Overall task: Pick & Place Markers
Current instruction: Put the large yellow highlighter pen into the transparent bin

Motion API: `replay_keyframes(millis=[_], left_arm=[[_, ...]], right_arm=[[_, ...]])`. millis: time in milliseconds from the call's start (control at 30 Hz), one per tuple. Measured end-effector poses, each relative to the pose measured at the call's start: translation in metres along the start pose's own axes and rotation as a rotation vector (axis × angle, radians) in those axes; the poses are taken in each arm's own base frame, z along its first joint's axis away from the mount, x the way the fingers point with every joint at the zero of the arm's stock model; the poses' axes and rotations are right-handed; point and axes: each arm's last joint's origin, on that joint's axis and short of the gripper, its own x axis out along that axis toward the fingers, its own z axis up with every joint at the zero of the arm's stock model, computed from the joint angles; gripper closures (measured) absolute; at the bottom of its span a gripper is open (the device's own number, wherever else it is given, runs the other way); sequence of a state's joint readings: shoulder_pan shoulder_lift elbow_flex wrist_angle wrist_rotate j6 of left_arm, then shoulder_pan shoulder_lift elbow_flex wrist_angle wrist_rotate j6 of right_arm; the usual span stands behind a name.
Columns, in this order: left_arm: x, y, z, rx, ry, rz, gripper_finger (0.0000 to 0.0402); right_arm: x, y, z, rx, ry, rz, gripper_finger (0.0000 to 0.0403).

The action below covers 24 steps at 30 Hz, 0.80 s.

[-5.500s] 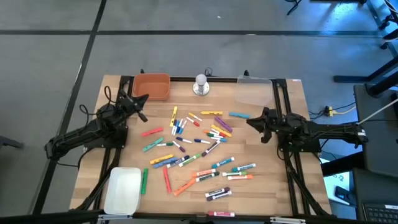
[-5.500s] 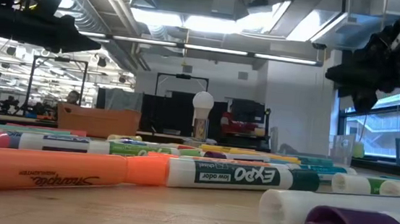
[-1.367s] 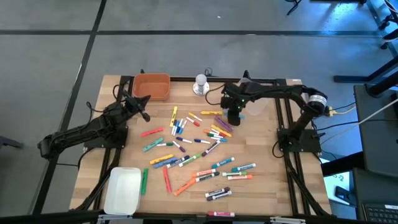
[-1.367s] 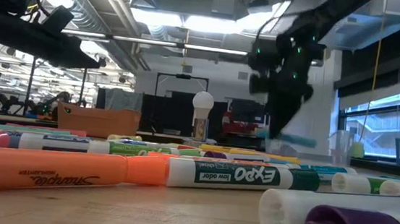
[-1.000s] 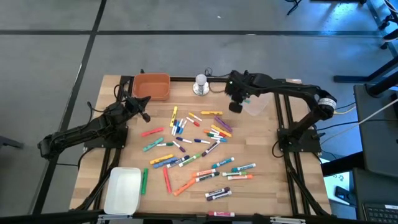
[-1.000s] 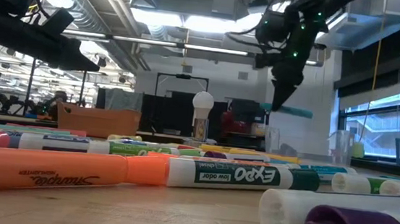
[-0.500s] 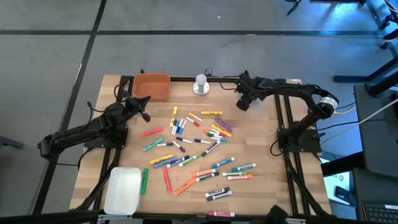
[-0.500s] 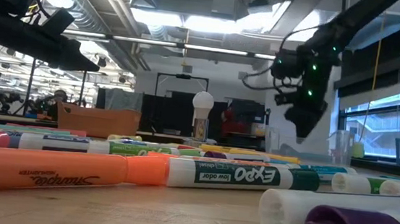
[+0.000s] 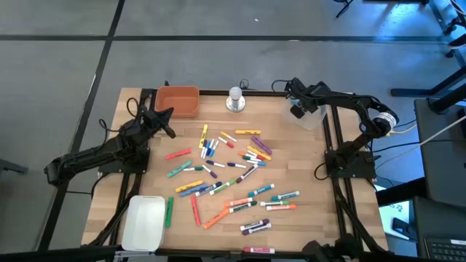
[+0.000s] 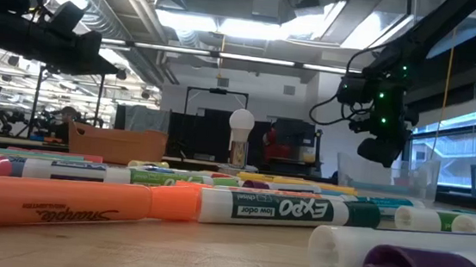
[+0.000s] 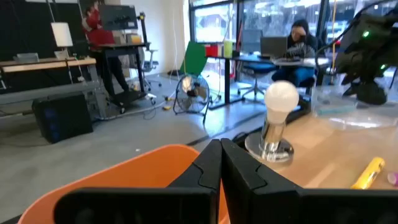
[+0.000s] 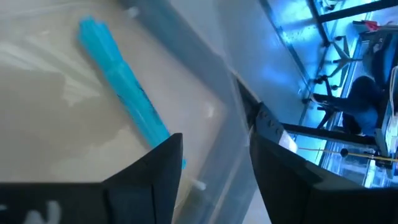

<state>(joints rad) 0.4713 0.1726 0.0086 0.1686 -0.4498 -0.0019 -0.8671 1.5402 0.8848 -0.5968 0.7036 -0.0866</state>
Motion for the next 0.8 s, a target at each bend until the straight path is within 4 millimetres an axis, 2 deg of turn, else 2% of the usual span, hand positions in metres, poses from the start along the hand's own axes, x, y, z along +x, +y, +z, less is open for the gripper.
replay_keyframes(millis=[100, 267, 333, 467, 633, 733, 800], left_arm=[[0.000, 0.000, 0.001, -0.033, -0.010, -0.004, 0.0394], [0.000, -0.002, -0.002, -0.178, 0.024, -0.067, 0.0399], [0.001, -0.004, -0.006, -0.216, 0.073, -0.108, 0.0400], [0.001, -0.008, -0.010, -0.216, 0.122, -0.142, 0.0399], [0.002, -0.012, -0.008, -0.175, 0.106, -0.182, 0.0400], [0.003, -0.012, -0.010, -0.130, 0.114, -0.173, 0.0396], [0.003, -0.012, -0.011, -0.077, 0.119, -0.163, 0.0391]], right_arm=[[0.000, -0.005, 0.004, 0.024, -0.005, 0.000, 0.0215], [-0.013, -0.014, 0.017, 0.033, -0.054, 0.046, 0.0218], [-0.024, -0.016, 0.024, 0.033, -0.099, 0.137, 0.0225], [-0.047, -0.011, 0.043, 0.022, -0.268, 0.431, 0.0244], [-0.077, 0.010, 0.060, -0.019, -0.499, 0.778, 0.0263], [-0.092, 0.036, 0.063, -0.108, -0.568, 0.960, 0.0269], [-0.097, 0.058, 0.062, -0.175, -0.561, 1.006, 0.0270]])
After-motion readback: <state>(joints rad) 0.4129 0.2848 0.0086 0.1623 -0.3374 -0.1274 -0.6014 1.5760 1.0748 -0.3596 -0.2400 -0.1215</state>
